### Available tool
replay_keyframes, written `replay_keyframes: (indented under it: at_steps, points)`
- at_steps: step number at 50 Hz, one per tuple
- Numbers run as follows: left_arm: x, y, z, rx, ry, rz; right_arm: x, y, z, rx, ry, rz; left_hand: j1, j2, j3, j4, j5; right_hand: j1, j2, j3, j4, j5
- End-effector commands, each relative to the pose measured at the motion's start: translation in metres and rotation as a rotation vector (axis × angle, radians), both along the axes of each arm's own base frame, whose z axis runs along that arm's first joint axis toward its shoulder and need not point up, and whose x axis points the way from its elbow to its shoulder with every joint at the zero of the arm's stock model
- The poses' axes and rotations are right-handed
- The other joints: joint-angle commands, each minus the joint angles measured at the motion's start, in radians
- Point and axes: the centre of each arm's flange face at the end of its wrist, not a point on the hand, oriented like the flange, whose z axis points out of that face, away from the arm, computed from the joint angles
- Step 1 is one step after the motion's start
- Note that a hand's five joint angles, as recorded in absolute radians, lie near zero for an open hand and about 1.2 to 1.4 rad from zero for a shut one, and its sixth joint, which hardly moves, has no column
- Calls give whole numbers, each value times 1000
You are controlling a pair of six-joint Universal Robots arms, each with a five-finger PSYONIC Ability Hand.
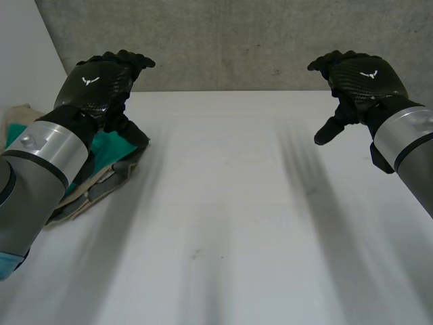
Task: Fold the laundry.
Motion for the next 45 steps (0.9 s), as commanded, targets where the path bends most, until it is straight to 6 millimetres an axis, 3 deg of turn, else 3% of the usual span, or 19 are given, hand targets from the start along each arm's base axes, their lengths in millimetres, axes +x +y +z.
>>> replay_keyframes:
  at_steps: [1,7,11,15,18,23,27,34,38,41,42,43,45]
  points:
    - [1,-1,1,-11,-12,1,5,4,-1,3,3,17,-31,-23,-29,-20,-21,-21,-40,-38,-53,-56]
    - [1,-5,3,-34,-35,11,5,4,-2,5,6,17,-28,-20,-26,-17,-18,-21,-40,-38,-53,-56]
    - [17,-36,-10,-40,-136,97,6,2,-5,12,8,17,-28,-20,-26,-17,-18,-21,-40,-38,-53,-56]
    - [44,-77,-34,-26,-295,205,6,2,-6,11,14,17,-31,-23,-29,-20,-21,-21,-40,-38,-53,-56]
    - [54,-95,-45,-18,-360,247,6,2,-6,12,15,17,-28,-20,-26,-17,-18,-21,-40,-38,-53,-56]
    - [94,-137,-76,47,-469,398,6,2,-7,15,16,18,-31,-23,-29,-20,-21,-21,-40,-38,-53,-56]
    - [110,-157,-98,83,-527,430,6,0,-12,28,20,17,-28,-20,-26,-17,-18,-21,-40,-38,-53,-56]
    - [121,-176,-130,121,-644,437,7,-1,-16,37,30,17,4,12,6,15,14,-21,-40,-38,-53,-56]
    - [132,-185,-142,142,-684,460,8,-2,-18,39,39,17,206,214,208,217,216,-21,-40,-38,-53,-56]
    - [132,-188,-147,151,-693,465,7,-3,-20,41,46,16,645,654,647,656,656,-21,-40,-38,-53,-56]
    - [130,-188,-147,149,-692,466,7,-3,-20,40,47,16,1031,1039,1033,1041,1041,-21,-40,-38,-53,-56]
    - [129,-188,-148,151,-694,467,8,-3,-19,38,47,16,1165,1173,1167,1176,1175,-21,-40,-38,-53,-56]
    - [127,-187,-145,147,-693,475,7,-4,-18,34,45,13,1166,1175,1168,1177,1177,-21,-40,-38,-53,-56]
